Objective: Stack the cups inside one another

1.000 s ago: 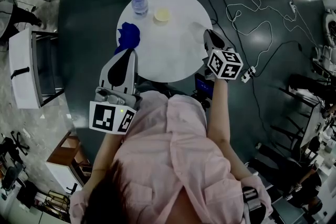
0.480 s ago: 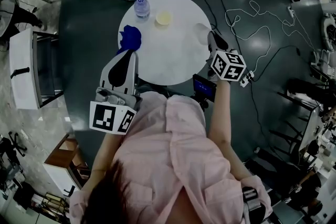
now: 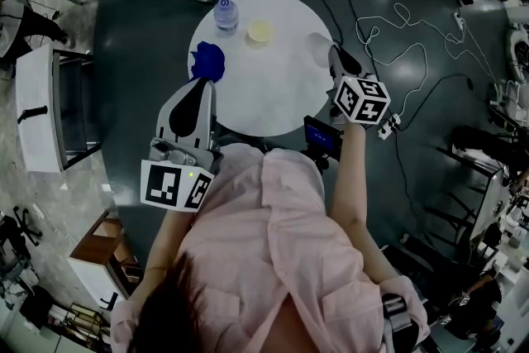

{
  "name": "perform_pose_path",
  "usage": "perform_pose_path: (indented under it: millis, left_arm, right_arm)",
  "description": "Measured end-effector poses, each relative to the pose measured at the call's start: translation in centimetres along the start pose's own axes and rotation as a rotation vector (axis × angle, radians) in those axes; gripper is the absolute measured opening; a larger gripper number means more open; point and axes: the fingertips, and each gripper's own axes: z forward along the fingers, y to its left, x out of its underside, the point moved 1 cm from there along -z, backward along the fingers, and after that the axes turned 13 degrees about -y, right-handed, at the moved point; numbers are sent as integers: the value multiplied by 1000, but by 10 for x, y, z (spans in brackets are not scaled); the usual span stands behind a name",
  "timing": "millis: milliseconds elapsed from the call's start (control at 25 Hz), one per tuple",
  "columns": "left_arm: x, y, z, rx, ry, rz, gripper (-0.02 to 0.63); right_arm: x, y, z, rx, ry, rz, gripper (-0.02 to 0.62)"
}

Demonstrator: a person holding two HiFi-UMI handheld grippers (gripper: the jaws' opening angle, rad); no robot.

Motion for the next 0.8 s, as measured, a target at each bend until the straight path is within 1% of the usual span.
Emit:
perform_pose_path:
  millis: [520, 800]
  left_arm:
    - [2, 6, 9, -8, 10, -6, 15]
    - [4, 6, 13, -4, 16, -10, 15]
  right_arm:
    - [-15, 16, 33, -76, 11, -54, 43]
    - [-14, 29, 47, -131, 39, -86, 43]
